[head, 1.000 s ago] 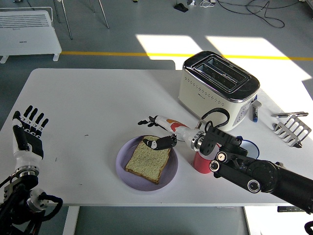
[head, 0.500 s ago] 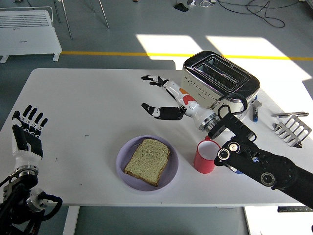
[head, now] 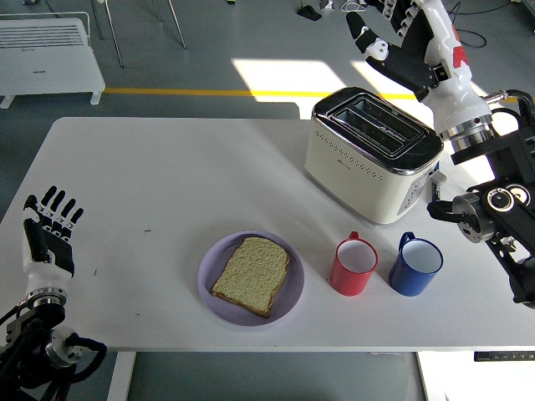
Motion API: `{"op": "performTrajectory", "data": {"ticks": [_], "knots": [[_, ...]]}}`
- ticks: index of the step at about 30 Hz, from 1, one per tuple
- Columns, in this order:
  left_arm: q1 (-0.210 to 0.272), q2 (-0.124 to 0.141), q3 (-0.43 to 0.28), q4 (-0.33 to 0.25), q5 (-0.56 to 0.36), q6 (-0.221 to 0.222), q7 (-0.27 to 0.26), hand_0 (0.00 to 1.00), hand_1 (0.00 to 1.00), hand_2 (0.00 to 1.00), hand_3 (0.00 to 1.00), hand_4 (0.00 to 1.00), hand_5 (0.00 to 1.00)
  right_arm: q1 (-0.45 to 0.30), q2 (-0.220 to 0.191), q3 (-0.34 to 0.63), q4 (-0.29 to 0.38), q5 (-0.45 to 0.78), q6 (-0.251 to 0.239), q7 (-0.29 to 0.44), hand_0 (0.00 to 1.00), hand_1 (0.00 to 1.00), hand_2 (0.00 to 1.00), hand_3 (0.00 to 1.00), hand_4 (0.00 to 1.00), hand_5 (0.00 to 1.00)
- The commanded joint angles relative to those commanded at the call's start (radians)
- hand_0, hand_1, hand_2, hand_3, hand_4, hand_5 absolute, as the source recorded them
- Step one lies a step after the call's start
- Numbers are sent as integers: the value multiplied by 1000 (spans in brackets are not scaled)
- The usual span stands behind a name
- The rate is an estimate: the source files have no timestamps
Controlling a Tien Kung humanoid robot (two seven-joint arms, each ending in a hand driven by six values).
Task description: Push plate across desktop,pick up the break from the machine,place the break in the plate
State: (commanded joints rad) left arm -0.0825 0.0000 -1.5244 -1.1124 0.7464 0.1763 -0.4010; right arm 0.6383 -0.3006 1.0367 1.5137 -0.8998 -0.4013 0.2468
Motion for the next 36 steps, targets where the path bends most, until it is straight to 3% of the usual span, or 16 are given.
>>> {"op": "performTrajectory", "data": {"ticks": [2,4,5,8,16,19,24,36], "knots": [[0,0,0,0,0,0,0,765,814,864,800,579,998,-8,0,17,-3,77,-4,1,867,809,825,812,644,300],[3,0,0,-3,1,0,-1,765,814,864,800,579,998,-61,5,83,-40,152,-34,-42,867,809,825,812,644,300],[4,0,0,-4,1,-1,-1,765,814,864,800,579,998,-88,6,122,-58,198,-39,-52,822,765,772,778,568,434],[9,0,-3,-5,2,-1,0,765,814,864,800,579,998,-174,10,239,-94,313,-27,-47,822,765,772,778,568,434],[13,0,-11,-8,7,-2,1,765,814,863,799,579,998,-364,8,419,-122,367,-21,-43,808,751,752,763,545,472],[16,0,-13,-11,8,-2,1,765,813,863,799,579,998,-439,13,441,-131,401,13,-44,803,744,745,755,534,488],[9,0,-13,-23,12,-1,8,765,814,863,797,579,998,-498,22,462,-135,413,48,-60,800,743,744,751,534,491],[-5,0,-31,-69,13,-22,46,765,810,858,796,579,998,-552,52,537,-134,412,187,-85,797,742,741,749,535,494]]}}
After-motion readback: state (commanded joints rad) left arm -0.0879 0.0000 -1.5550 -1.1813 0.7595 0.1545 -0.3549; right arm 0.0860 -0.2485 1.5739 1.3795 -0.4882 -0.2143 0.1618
